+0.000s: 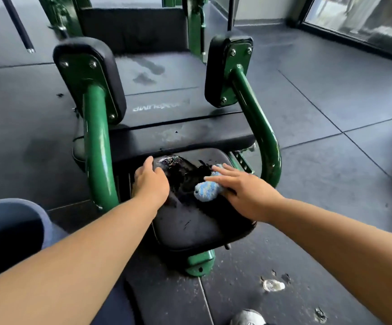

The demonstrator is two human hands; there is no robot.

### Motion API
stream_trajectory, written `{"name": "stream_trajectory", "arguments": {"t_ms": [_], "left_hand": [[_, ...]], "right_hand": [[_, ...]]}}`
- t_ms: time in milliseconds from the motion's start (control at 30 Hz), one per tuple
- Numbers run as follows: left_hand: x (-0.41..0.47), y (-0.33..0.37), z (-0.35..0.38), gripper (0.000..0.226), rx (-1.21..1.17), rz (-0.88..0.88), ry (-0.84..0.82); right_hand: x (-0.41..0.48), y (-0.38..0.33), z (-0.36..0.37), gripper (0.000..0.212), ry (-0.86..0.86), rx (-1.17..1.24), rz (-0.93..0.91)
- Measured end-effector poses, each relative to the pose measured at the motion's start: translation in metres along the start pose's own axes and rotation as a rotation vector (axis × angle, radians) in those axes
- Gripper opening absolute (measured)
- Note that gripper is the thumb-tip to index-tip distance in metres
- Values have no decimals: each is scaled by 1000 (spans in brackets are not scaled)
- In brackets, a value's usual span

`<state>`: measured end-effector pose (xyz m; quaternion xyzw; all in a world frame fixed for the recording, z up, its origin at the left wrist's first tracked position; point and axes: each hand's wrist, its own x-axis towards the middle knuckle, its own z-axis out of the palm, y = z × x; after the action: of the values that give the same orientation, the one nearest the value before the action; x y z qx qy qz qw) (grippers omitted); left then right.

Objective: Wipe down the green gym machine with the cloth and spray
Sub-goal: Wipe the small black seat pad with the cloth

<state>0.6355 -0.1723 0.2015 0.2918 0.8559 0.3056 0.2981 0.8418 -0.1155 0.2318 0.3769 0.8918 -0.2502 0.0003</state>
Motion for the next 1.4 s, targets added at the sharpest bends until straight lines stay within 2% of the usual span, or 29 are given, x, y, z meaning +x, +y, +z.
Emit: {"name": "stream_trajectory", "arguments": {"t_ms": [167,234,300,434,534,600,701,801,967,1101,1201,1301,1334,1401], "left_hand": [[2,-6,3,45,4,17,81],[3,-5,4,45,-1,15,88],[2,-4,3,45,-9,20,81],[-1,-3,-2,44,-35,0,53],[-2,-3,-2,44,-26,3,63],[0,-4,0,44,-9,12,79],[3,-8,5,44,32,33,105],[5,-9,5,44,34,67,122],[1,-6,2,45,17,49,105],[-2,-4,-2,46,-3,21,60],[-22,-8,-5,51,-18,-26,5],[-46,-20,-3,54,-64,-16,-30],[-51,-23,-2,53,-81,-16,-30],[-55,-24,-1,51,-95,-27,28]], "right_hand": [[106,-2,3,52,118,9,218],[88,-10,8,52,104,-44,168],[34,-24,12,52,65,-71,65],[-55,-44,17,49,-80,-65,-104],[-36,-35,10,50,-100,7,-110],[1,-24,11,50,-10,47,-84],[72,-5,12,47,139,48,58],[107,2,11,48,179,19,134],[1,-12,20,47,162,23,31],[-73,-25,23,45,76,43,-96],[-43,-15,14,45,51,81,-100],[25,-6,13,48,125,87,56],[37,-7,14,52,151,81,108],[31,-10,20,54,163,47,81]]}}
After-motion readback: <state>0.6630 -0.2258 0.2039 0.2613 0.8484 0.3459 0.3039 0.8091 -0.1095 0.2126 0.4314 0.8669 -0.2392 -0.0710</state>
